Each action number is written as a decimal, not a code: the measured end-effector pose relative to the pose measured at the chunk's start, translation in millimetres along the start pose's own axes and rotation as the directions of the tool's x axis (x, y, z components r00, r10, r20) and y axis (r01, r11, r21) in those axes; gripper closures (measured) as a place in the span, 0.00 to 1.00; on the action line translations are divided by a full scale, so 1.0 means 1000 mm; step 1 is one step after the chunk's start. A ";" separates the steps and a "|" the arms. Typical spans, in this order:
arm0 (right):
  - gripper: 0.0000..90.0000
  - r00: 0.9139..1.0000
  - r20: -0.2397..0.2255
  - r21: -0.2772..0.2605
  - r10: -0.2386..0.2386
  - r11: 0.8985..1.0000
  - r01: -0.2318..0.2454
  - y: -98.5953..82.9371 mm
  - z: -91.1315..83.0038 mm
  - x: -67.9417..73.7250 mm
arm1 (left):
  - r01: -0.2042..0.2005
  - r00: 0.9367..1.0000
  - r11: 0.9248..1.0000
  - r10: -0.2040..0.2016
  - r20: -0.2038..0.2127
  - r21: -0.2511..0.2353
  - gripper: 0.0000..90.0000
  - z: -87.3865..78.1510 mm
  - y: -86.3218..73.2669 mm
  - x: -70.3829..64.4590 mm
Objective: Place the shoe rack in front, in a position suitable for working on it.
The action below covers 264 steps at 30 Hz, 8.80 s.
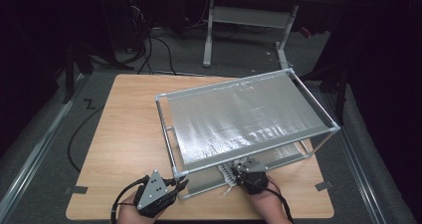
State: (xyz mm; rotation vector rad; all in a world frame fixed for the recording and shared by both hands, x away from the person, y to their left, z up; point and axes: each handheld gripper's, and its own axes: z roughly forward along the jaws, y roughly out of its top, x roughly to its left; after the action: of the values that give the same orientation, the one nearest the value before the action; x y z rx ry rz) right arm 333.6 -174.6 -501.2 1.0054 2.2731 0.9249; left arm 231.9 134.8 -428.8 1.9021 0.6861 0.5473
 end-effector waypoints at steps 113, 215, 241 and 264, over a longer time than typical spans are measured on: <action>0.75 0.970 -0.139 -0.081 -0.200 0.978 0.190 0.028 0.013 0.097 | 0.007 1.000 1.000 -0.007 0.003 -0.006 0.88 -0.001 -0.001 -0.002; 0.57 0.996 -0.088 -0.569 -0.001 0.821 -0.049 0.089 -0.110 0.062 | 0.007 1.000 1.000 -0.007 0.010 -0.012 0.88 0.005 0.001 -0.015; 0.77 0.993 -0.034 -0.544 -0.109 0.836 0.073 0.099 -0.097 0.109 | 0.012 1.000 1.000 -0.012 -0.016 -0.005 0.88 -0.005 -0.003 -0.014; 0.78 0.995 0.085 -0.527 0.061 0.850 -0.008 0.065 -0.111 0.020 | 0.004 1.000 1.000 -0.004 0.015 0.011 0.89 -0.016 -0.006 -0.010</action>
State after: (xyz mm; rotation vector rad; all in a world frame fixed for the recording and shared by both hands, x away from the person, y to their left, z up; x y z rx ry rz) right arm 277.8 -169.0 -383.3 0.8181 1.7658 1.3829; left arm 213.0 141.1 -428.6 1.9128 0.6840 0.5275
